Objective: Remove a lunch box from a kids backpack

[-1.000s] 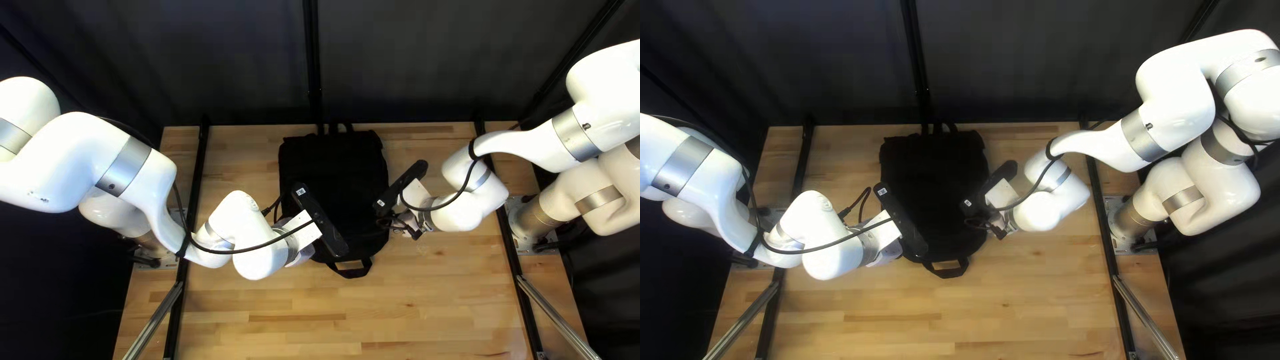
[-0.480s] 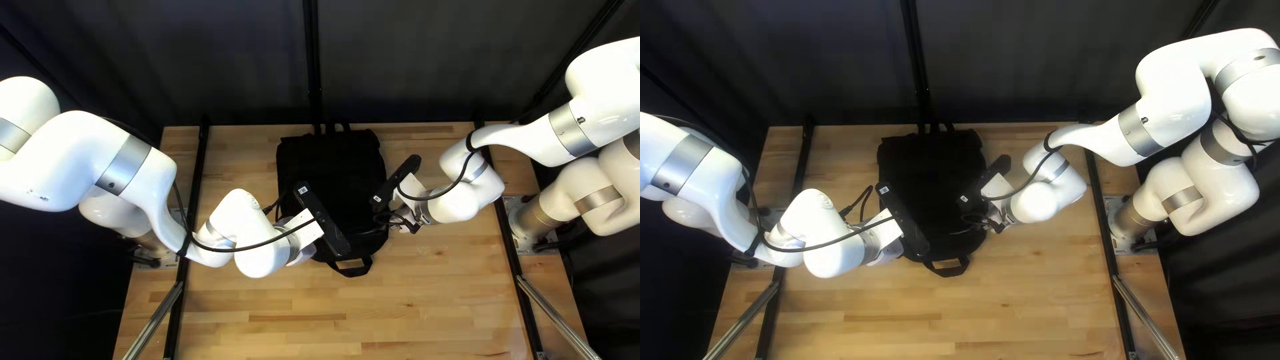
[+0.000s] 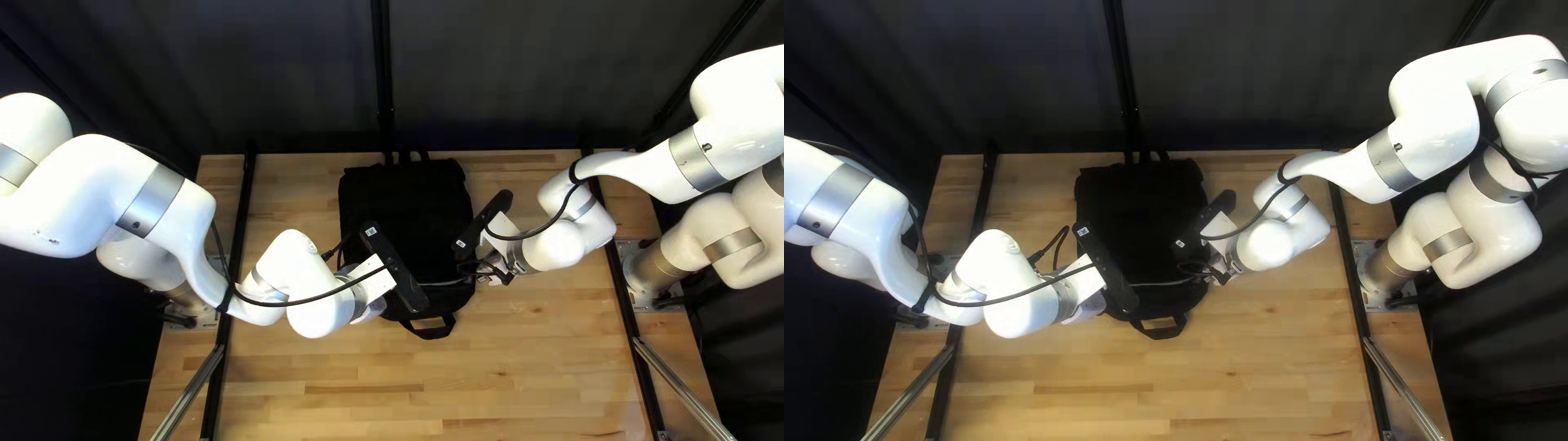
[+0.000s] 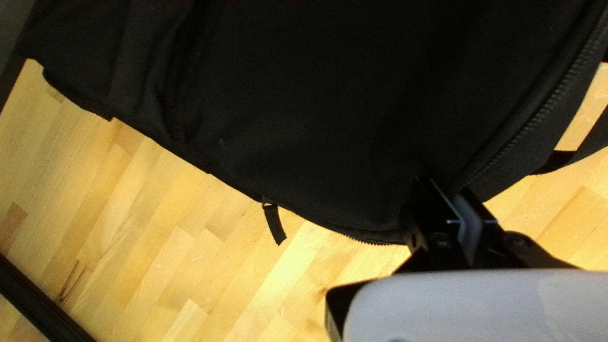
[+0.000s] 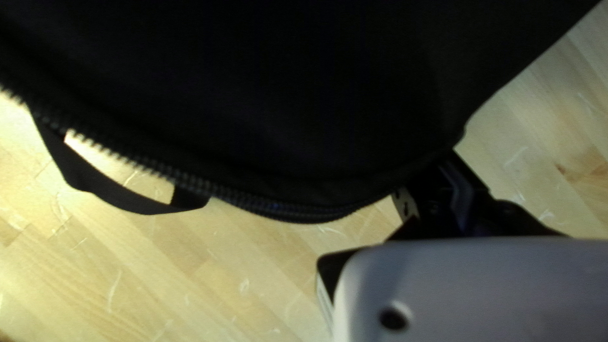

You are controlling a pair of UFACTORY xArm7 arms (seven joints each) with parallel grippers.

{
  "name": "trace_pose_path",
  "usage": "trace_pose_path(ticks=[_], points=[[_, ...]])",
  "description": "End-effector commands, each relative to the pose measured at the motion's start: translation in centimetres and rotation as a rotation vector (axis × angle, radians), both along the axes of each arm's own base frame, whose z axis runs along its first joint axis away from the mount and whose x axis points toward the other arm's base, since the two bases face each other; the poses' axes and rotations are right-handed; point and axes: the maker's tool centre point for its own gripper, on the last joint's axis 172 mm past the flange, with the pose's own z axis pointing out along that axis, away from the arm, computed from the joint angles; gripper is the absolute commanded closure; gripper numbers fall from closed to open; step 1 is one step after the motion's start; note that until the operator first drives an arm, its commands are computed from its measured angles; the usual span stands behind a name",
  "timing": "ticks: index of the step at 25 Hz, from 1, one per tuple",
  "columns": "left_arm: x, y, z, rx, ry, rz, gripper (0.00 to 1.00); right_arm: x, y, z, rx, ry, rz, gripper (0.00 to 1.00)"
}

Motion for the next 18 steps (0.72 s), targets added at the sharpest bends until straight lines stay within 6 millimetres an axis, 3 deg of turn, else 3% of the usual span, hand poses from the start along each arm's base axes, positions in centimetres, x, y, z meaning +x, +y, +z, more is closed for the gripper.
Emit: trace_pose_path(ticks=[1,7,11,18], points=[[0.5,-0.9,0.4,0.018,0.013,-0.049,0.00,-0.1,0.4,0.2,0.002,-0.001,0.000,1.00],[0.3,-5.1,2.8,0.249,0.044,-0.405,0.00,-0.2,-0.1,0.2,0.000,-0.008,-0.008,1.00],[1.9,-7.3,2.4,0.366,0.052,-0.603,0.00,-0.5,-0.2,-0.1,0.000,-0.011,-0.012,1.00],[4.5,-6.9,1.7,0.489,0.061,-0.739,0.00,-0.5,-0.1,-0.3,0.000,-0.021,-0.018,1.00]])
